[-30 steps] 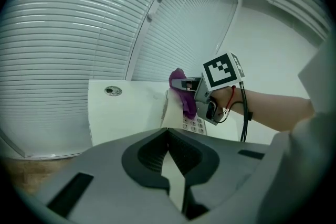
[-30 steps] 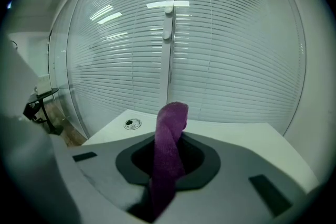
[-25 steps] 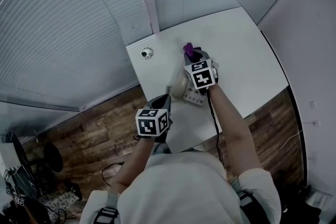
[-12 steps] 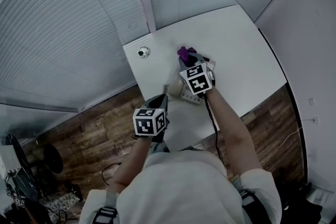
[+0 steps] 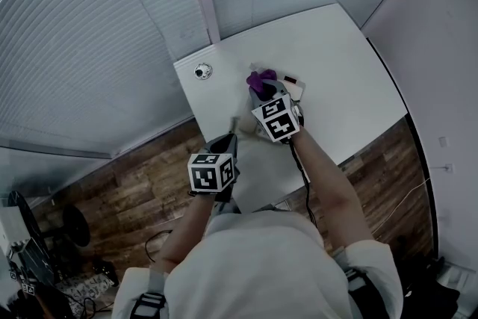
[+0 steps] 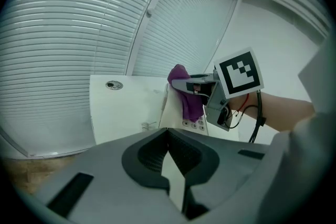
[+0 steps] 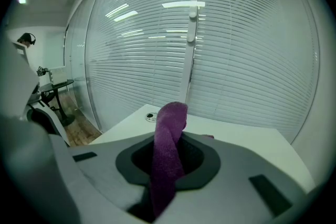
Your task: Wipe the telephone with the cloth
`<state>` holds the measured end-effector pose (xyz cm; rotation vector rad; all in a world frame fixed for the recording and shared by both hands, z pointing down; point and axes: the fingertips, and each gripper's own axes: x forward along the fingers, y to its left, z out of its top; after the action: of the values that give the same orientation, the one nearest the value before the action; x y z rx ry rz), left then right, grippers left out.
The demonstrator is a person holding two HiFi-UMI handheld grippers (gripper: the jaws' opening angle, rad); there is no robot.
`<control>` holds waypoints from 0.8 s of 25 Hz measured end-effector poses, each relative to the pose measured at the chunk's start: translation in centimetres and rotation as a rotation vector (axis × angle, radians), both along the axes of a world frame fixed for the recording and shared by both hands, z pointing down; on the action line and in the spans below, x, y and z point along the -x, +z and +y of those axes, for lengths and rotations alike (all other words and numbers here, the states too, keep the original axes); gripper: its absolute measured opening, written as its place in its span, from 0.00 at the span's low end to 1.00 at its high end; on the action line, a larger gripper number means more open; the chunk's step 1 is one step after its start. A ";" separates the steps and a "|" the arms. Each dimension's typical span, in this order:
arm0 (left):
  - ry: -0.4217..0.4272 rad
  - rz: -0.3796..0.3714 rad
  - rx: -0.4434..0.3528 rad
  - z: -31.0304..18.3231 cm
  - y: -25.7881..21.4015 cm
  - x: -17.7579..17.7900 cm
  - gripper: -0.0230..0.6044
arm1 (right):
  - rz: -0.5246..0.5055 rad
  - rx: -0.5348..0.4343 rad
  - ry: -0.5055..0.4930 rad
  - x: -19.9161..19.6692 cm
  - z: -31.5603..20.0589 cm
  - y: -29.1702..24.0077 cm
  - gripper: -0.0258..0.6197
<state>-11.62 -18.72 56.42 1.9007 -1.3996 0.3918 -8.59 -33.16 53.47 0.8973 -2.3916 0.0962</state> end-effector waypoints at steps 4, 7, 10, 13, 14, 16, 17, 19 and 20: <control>0.004 0.000 0.002 0.5 0.1 -0.1 0.07 | 0.019 -0.021 -0.034 0.3 1.2 0.1 0.13; 0.000 -0.004 0.004 0.7 0.1 0.0 0.07 | 0.021 -0.017 -0.046 0.6 2.1 0.3 0.13; -0.007 0.000 0.000 1.0 0.0 0.2 0.07 | 0.018 -0.018 -0.054 0.8 2.9 0.3 0.13; -0.014 0.004 0.003 1.3 0.2 0.3 0.07 | 0.016 -0.023 -0.058 1.0 3.6 0.5 0.13; -0.016 0.005 0.004 1.4 0.2 0.3 0.07 | 0.016 -0.021 -0.061 1.0 3.8 0.5 0.13; -0.016 0.008 0.006 1.5 0.3 0.2 0.07 | 0.015 -0.011 -0.070 1.1 4.2 0.7 0.13; -0.017 0.009 0.007 1.5 0.3 0.2 0.07 | 0.012 -0.005 -0.074 1.2 4.4 0.8 0.13; -0.018 0.012 0.009 1.6 0.3 0.1 0.07 | 0.008 0.000 -0.087 1.4 5.0 0.8 0.13; -0.019 0.013 0.010 1.6 0.3 0.0 0.07 | 0.006 0.000 -0.094 1.4 5.2 0.9 0.13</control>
<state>-11.67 -17.12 56.76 1.8777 -1.4037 0.3757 -10.01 -27.93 54.36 0.7823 -2.4239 0.0575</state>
